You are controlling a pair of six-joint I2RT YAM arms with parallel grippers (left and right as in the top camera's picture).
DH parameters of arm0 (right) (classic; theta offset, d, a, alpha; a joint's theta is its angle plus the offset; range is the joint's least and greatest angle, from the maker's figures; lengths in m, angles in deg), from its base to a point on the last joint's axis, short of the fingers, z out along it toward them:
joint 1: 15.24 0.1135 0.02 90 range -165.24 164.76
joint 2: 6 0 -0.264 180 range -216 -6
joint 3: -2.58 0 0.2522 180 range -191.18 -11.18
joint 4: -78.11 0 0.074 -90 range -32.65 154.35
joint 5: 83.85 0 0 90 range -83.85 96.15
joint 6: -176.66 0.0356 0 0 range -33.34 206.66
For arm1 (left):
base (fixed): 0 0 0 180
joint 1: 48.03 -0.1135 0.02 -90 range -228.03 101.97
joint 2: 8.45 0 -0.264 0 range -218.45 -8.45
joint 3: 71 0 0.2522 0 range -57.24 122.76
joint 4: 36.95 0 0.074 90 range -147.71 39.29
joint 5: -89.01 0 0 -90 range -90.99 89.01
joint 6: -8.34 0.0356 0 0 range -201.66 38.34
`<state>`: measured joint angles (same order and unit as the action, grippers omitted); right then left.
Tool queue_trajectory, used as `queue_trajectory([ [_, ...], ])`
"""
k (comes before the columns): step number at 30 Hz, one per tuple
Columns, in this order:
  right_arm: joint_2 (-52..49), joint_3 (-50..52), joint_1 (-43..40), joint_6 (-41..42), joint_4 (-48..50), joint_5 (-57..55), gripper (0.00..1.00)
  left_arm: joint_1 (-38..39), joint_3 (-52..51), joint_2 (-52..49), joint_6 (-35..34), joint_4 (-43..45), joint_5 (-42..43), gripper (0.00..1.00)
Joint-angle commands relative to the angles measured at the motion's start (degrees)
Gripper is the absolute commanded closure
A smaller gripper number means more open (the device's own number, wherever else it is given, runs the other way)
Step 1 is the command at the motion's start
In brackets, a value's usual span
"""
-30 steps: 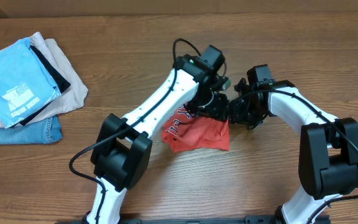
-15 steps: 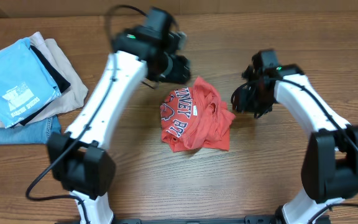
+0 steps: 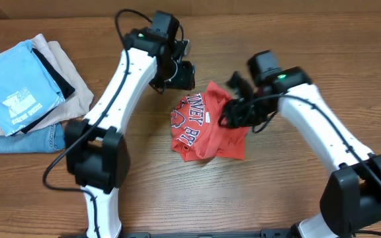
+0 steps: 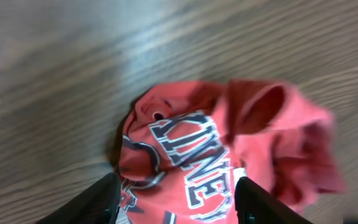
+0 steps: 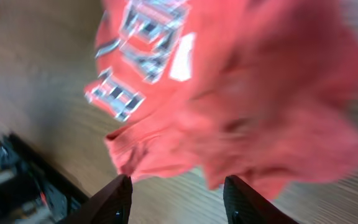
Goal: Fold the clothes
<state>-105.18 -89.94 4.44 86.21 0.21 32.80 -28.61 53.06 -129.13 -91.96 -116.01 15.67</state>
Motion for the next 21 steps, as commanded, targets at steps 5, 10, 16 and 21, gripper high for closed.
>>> queue_trajectory([
  [5,0.04,4.28,8.87,1.16,1.38,-11.10,0.44,0.20,0.42,-5.92,1.11,-3.19,-0.59,0.39],
  [10,0.04,8.04,11.10,2.40,5.03,-11.23,0.44,0.22,0.42,-6.08,1.11,-3.21,-0.61,0.38],
  [16,-0.07,11.50,11.47,8.46,10.93,-15.08,0.44,0.48,0.13,-6.10,1.11,-3.21,-0.59,0.37],
  [21,-0.55,12.39,11.47,9.16,12.31,-15.41,0.73,1.46,-2.49,-6.10,1.11,-1.77,-0.59,0.37],
])
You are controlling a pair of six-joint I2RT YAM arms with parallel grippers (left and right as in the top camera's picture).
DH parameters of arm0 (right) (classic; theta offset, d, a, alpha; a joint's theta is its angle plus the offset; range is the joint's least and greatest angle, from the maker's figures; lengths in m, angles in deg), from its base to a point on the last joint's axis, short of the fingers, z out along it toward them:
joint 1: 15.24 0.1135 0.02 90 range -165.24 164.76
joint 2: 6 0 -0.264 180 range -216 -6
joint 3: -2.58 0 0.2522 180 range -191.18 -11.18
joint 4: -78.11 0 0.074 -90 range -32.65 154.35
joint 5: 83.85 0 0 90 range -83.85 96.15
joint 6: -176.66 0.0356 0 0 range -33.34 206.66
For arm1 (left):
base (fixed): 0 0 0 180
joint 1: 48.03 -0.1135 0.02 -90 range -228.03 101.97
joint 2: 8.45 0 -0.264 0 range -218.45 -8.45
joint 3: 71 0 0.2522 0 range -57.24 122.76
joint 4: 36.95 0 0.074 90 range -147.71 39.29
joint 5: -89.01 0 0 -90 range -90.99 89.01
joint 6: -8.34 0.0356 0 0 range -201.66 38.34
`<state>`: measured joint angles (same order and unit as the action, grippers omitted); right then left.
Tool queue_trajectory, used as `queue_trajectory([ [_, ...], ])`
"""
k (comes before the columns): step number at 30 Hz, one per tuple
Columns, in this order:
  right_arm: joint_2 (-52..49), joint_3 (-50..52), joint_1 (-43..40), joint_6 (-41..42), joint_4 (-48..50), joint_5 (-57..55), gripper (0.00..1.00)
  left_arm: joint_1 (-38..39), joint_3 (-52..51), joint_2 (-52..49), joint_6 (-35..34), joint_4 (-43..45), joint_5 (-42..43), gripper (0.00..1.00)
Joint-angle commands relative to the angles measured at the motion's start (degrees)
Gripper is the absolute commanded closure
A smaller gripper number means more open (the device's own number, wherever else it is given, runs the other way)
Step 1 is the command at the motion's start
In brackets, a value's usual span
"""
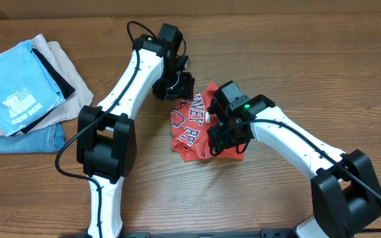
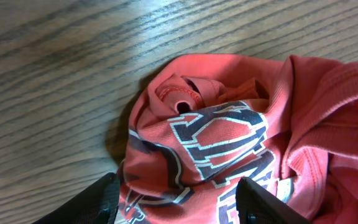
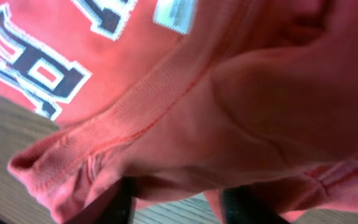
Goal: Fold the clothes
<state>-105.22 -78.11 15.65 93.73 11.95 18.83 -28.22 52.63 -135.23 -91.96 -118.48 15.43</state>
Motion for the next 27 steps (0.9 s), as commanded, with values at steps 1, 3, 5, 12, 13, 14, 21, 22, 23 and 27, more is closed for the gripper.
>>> queue_trajectory([
  [1,-0.66,0.57,0.26,3.41,0.57,-2.60,0.80,1.18,-2.49,-0.09,1.09,0.98,-0.35,0.37],
  [3,-0.79,0.57,0.22,8.48,0.35,-7.41,0.88,1.44,-3.06,-0.15,1.09,1.03,-0.31,0.37],
  [5,-0.72,0.55,-0.09,12.76,-0.15,-11.76,0.93,1.90,-3.28,-0.20,1.09,0.96,-0.35,0.37],
  [12,-0.44,0.52,-3.63,16.20,-2.69,-15.34,0.92,3.50,-3.74,-0.24,1.09,1.01,-0.85,0.37],
  [13,-0.44,0.52,-4.66,19.06,-3.48,-17.40,0.90,3.80,-4.02,-0.24,1.07,0.96,-1.77,0.37],
  [14,-0.44,0.52,-5.66,21.07,-3.87,-18.51,0.86,4.07,-4.44,-0.24,1.07,1.01,-2.49,0.37],
  [21,-0.35,0.46,-9.75,16.72,-5.18,-12.35,0.74,4.79,-7.17,-0.24,0.85,1.38,-3.48,0.37],
  [22,-0.15,0.37,-9.51,16.52,-5.60,-11.19,0.74,4.87,-7.26,-0.24,0.85,1.25,-3.48,0.37],
  [23,0.22,0.20,-9.31,15.80,-5.99,-9.57,0.74,4.94,-7.28,-0.24,0.85,1.11,-3.50,0.37],
  [27,4.00,-1.84,-8.07,12.20,-6.58,-1.79,0.73,4.96,-7.28,-0.24,0.87,1.20,-3.50,0.38],
])
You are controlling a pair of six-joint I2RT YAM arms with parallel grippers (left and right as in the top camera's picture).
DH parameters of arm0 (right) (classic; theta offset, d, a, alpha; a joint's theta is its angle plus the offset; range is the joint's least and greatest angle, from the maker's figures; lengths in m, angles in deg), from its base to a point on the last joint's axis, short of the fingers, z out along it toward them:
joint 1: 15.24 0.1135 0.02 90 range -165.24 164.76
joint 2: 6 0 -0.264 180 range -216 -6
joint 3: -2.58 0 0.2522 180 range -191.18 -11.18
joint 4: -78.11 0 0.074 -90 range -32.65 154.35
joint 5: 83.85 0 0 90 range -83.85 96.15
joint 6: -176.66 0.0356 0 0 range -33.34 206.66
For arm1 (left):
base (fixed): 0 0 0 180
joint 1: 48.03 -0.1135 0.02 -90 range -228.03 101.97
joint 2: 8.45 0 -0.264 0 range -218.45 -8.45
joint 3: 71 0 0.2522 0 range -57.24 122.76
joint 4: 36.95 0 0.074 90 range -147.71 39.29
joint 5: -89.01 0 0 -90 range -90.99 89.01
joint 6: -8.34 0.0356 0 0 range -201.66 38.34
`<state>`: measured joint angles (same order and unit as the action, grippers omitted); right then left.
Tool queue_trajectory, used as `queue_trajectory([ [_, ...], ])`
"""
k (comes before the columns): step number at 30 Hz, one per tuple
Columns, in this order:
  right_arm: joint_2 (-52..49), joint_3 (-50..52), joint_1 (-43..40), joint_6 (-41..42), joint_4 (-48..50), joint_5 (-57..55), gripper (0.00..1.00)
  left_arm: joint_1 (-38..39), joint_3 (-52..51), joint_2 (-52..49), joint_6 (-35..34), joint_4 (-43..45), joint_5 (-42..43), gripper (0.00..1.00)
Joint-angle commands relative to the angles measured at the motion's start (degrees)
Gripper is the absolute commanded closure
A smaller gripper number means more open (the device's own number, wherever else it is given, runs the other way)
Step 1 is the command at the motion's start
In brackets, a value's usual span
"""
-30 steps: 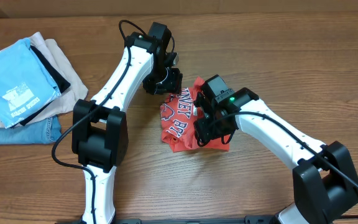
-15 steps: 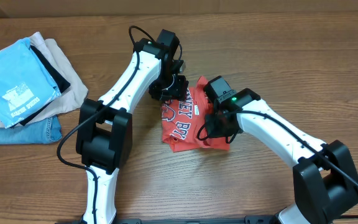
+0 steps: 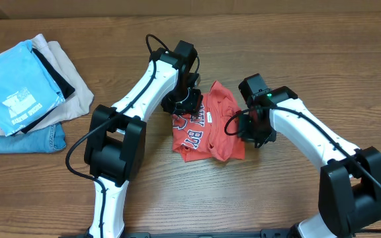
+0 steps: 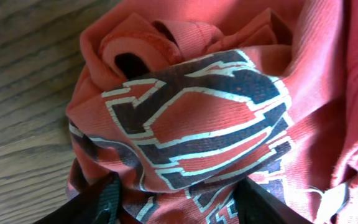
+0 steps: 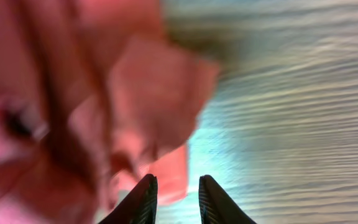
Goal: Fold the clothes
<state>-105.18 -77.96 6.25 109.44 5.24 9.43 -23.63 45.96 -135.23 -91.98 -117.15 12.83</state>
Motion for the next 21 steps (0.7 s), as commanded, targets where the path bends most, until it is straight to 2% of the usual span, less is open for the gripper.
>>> queue_trajectory([
  [1,5.20,-2.47,1.84,-5.14,0.46,9.66,0.71,0.37,-0.61,-0.24,0.90,-0.11,-0.90,0.38],
  [5,8.81,-3.08,5.27,-11.08,0.87,12.00,0.59,0.37,-0.61,-0.24,0.90,0.13,-0.90,0.37],
  [15,8.28,-0.28,12.46,-13.86,0.31,10.03,0.59,0.37,-0.61,-0.24,0.87,0.72,-0.90,0.37],
  [21,8.28,2.86,14.69,-13.88,4.20,7.89,0.50,0.39,-0.61,-0.24,0.90,0.70,-0.87,0.37],
])
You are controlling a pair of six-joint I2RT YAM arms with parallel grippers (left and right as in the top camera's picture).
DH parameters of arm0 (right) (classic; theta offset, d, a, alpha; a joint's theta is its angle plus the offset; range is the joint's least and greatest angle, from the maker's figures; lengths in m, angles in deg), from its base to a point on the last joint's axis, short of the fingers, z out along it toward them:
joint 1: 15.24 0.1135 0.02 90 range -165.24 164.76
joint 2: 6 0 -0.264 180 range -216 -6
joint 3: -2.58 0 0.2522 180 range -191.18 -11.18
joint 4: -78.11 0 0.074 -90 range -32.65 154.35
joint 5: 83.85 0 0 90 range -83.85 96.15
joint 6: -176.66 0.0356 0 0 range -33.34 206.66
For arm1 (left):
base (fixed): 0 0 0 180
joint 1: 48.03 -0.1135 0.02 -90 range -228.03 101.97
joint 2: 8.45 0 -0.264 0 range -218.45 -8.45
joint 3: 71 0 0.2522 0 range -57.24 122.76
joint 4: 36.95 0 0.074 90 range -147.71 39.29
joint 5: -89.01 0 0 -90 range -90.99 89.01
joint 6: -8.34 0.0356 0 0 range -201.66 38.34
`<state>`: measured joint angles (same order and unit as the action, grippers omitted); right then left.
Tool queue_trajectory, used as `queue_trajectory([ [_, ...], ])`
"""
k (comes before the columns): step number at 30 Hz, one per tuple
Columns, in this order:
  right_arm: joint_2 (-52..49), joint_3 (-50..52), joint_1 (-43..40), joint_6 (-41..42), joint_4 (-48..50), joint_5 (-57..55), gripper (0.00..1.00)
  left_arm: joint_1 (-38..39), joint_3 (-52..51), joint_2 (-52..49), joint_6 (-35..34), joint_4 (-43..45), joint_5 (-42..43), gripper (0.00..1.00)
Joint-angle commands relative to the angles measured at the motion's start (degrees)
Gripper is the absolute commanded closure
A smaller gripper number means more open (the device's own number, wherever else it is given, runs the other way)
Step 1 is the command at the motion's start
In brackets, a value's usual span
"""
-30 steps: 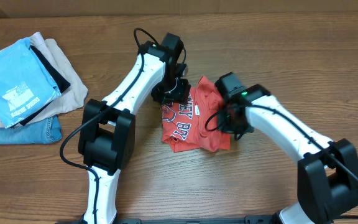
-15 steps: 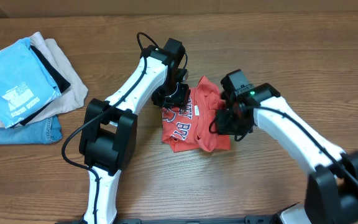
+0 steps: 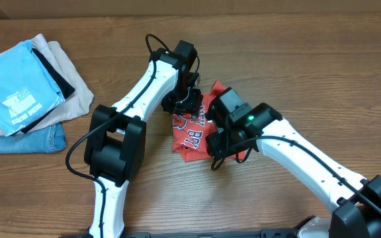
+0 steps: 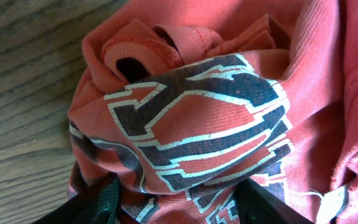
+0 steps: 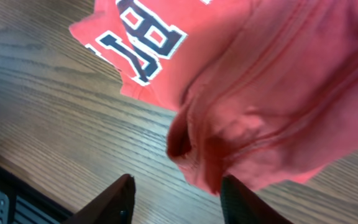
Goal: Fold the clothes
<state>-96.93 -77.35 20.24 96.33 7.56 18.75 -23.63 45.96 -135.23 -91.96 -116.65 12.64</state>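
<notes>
A crumpled red shirt (image 3: 189,129) with dark lettering lies mid-table. My left gripper (image 3: 189,100) is pressed down on its far left corner. In the left wrist view the printed cloth (image 4: 216,112) fills the frame and bulges between the open fingers of the left gripper (image 4: 178,190). My right gripper (image 3: 218,151) hangs over the shirt's near right edge. It is open, and a fold of the red shirt (image 5: 260,74) droops toward the gap of the right gripper (image 5: 178,186), by the right finger. Bare wood shows below.
A pile of folded clothes (image 3: 25,89) sits at the far left, with a light blue shirt on top of beige cloth and jeans. The wooden table (image 3: 296,59) stretches around the shirt. Both arm bases stand at the near edge.
My right gripper was at the shirt's right edge with its fingers close together. It is now at the near right edge, open wide. The left gripper has stayed pressed on the far left corner.
Both grippers first hovered open by the shirt's far side. Then the left came down close to the far left corner and the right lay low over the shirt's middle. Then the left pressed on the cloth while the right sat at the right edge, and now at the near edge.
</notes>
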Motion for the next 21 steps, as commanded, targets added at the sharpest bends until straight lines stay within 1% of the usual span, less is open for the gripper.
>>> queue_trajectory([
  [1,0.04,2.97,0.81,-0.76,2.78,-1.46,0.49,0.39,-0.61,-0.24,0.87,0.20,-0.68,0.37],
  [4,-0.07,5.03,0.83,-0.74,5.29,-1.55,0.48,0.39,-0.61,-0.24,0.87,0.20,-0.70,0.37],
  [7,-0.09,6.45,0.83,-0.74,7.58,-1.88,0.50,0.39,-0.61,-0.24,0.87,0.20,-0.70,0.37],
  [8,-0.22,6.51,0.83,-0.76,7.96,-2.29,0.55,0.37,-0.61,-0.24,0.87,0.20,-0.70,0.37],
  [9,-0.22,6.51,0.83,-0.74,8.26,-2.75,0.63,0.37,-0.61,-0.24,0.87,0.20,-0.68,0.37],
  [11,-0.26,6.51,0.83,-0.68,9.22,-3.63,0.87,0.39,-0.61,-0.24,0.87,0.22,-0.68,0.37],
  [12,-0.26,6.51,0.83,-0.61,9.64,-3.85,0.95,0.39,-0.61,-0.24,0.87,0.20,-0.68,0.37],
  [13,-0.26,6.49,0.72,0.15,9.90,-4.63,0.96,0.39,-0.61,-0.24,0.87,0.17,-0.70,0.37],
  [15,-0.24,6.47,0.09,5.66,9.35,-10.32,0.96,0.37,-0.61,-0.24,0.87,0.15,-0.68,0.36],
  [16,-0.15,6.43,-0.52,10.19,8.09,-15.17,0.96,0.37,-0.61,-0.24,0.87,0.13,-0.68,0.37],
  [17,0.00,6.43,-2.08,17.27,5.60,-21.99,0.96,0.39,-0.61,-0.24,0.87,0.04,-0.68,0.37],
  [18,0.02,6.43,-3.37,20.31,4.39,-24.44,0.96,0.39,-0.61,-0.24,0.87,-0.04,-0.68,0.37],
  [21,0.02,6.45,-7.45,21.24,3.23,-24.35,0.96,0.39,-0.61,-0.24,0.87,-0.04,-0.70,0.37],
])
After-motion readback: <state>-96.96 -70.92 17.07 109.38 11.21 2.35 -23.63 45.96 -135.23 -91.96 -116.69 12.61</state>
